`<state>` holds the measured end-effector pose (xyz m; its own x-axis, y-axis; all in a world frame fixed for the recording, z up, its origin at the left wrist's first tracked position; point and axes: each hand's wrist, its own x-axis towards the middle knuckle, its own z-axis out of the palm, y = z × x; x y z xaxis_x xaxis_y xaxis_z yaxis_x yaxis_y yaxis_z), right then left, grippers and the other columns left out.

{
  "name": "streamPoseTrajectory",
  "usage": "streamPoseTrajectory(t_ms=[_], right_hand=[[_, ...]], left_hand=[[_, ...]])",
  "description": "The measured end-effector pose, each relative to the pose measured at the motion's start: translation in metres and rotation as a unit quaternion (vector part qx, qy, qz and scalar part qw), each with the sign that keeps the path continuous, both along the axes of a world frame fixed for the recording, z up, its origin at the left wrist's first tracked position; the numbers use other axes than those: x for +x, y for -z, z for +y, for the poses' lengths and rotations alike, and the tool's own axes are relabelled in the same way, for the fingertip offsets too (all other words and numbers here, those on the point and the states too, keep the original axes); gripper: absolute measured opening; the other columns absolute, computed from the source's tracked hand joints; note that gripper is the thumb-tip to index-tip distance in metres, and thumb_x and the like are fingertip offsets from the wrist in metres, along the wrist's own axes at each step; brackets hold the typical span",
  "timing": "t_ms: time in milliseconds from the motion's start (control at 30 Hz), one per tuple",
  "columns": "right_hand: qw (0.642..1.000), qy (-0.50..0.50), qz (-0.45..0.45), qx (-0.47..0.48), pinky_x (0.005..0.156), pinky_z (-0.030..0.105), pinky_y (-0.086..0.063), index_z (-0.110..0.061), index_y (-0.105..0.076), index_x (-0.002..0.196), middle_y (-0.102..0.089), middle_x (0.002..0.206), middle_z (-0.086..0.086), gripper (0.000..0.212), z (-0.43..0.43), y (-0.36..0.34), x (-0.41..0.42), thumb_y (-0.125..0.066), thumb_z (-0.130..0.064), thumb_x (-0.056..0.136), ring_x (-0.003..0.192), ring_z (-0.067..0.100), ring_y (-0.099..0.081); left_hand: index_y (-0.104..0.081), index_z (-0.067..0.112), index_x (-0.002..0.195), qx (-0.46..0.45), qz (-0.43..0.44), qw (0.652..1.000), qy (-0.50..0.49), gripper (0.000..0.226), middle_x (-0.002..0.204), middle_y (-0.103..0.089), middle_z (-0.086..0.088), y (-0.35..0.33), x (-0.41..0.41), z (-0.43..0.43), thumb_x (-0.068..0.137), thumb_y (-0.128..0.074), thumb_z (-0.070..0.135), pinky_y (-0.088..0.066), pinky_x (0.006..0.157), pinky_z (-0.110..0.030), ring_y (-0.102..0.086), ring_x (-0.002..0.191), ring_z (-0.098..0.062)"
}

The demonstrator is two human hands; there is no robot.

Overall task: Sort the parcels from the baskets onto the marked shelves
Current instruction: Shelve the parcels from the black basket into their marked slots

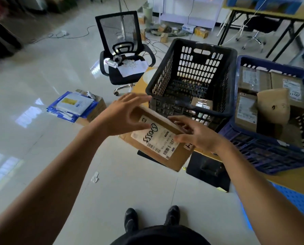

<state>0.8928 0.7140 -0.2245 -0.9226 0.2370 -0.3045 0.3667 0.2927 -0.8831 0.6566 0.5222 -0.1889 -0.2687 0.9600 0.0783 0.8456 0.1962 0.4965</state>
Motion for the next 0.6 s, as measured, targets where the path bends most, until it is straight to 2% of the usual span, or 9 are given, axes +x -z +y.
streamPoseTrajectory(t_ms=[67,133,233,333,367,467,533,600], right_hand=[[0.999,-0.031,-0.019,0.018,0.069,0.017,-0.059,-0.068,-0.048,0.131,-0.067,0.11,-0.035,0.062,-0.009,-0.005,-0.006,-0.078,-0.059,0.077,0.102,-0.005,-0.069],[0.997,-0.058,-0.029,0.029,0.07,0.01,-0.055,-0.068,-0.049,0.13,-0.063,0.109,-0.04,0.061,-0.017,-0.01,-0.012,-0.079,-0.058,0.078,0.102,-0.008,-0.067],[0.994,-0.09,-0.047,0.044,0.077,0.014,-0.057,-0.063,-0.052,0.132,-0.061,0.112,-0.038,0.063,-0.026,-0.017,-0.02,-0.081,-0.061,0.076,0.105,-0.004,-0.067],[0.988,-0.112,-0.06,0.091,0.081,0.019,-0.058,-0.062,-0.051,0.133,-0.054,0.117,-0.042,0.064,-0.036,-0.022,-0.026,-0.078,-0.066,0.075,0.109,-0.007,-0.062],[0.986,-0.102,-0.052,0.122,0.089,0.022,-0.056,-0.061,-0.049,0.135,-0.047,0.125,-0.043,0.064,-0.038,-0.02,-0.027,-0.076,-0.066,0.077,0.115,-0.009,-0.055],[0.98,0.031,-0.017,0.194,0.118,0.049,-0.037,-0.049,-0.03,0.155,-0.027,0.15,-0.024,0.082,-0.048,-0.001,-0.023,-0.075,-0.058,0.088,0.144,0.011,-0.029],[0.977,0.138,-0.012,0.16,0.122,0.052,-0.027,-0.042,-0.018,0.162,-0.02,0.163,-0.009,0.094,-0.064,0.014,-0.017,-0.075,-0.055,0.088,0.153,0.018,-0.021],[0.972,0.2,-0.009,0.122,0.12,0.048,-0.031,-0.04,-0.017,0.162,-0.024,0.166,-0.004,0.094,-0.087,0.032,-0.007,-0.073,-0.059,0.088,0.153,0.018,-0.027]], left_hand=[[-0.045,0.043,0.147,-0.055,0.023,0.997,0.046,0.073,0.145,-0.054,0.012,-0.004,-0.005,-0.004,0.082,-0.072,0.062,-0.052,0.103,-0.04,-0.052,0.124,-0.006],[-0.047,0.046,0.145,-0.131,0.032,0.988,0.08,0.071,0.136,-0.058,0.019,-0.003,-0.007,-0.009,0.082,-0.072,0.065,-0.048,0.097,-0.031,-0.054,0.112,0.001],[-0.037,0.056,0.147,-0.226,-0.047,0.966,0.114,0.076,0.123,-0.059,0.026,0.004,-0.006,-0.019,0.081,-0.075,0.063,-0.05,0.091,-0.025,-0.061,0.103,0.004],[-0.029,0.062,0.147,-0.225,-0.07,0.966,0.108,0.079,0.123,-0.056,0.022,0.017,-0.005,-0.033,0.081,-0.072,0.066,-0.053,0.088,-0.025,-0.062,0.103,0.001],[-0.026,0.065,0.146,-0.215,-0.07,0.97,0.092,0.077,0.124,-0.055,0.021,0.022,-0.005,-0.04,0.082,-0.07,0.067,-0.055,0.086,-0.026,-0.062,0.101,0.0],[-0.025,0.068,0.144,-0.174,-0.117,0.978,0.007,0.071,0.126,-0.057,0.014,0.046,-0.006,-0.06,0.086,-0.065,0.066,-0.061,0.081,-0.033,-0.066,0.1,-0.006],[-0.026,0.069,0.144,-0.153,-0.185,0.969,-0.049,0.069,0.126,-0.062,0.01,0.064,-0.001,-0.072,0.085,-0.062,0.072,-0.062,0.085,-0.043,-0.068,0.106,-0.012],[-0.023,0.079,0.135,-0.13,-0.285,0.946,-0.086,0.067,0.125,-0.065,0.009,0.079,0.011,-0.081,0.078,-0.058,0.078,-0.062,0.088,-0.049,-0.068,0.109,-0.017]])
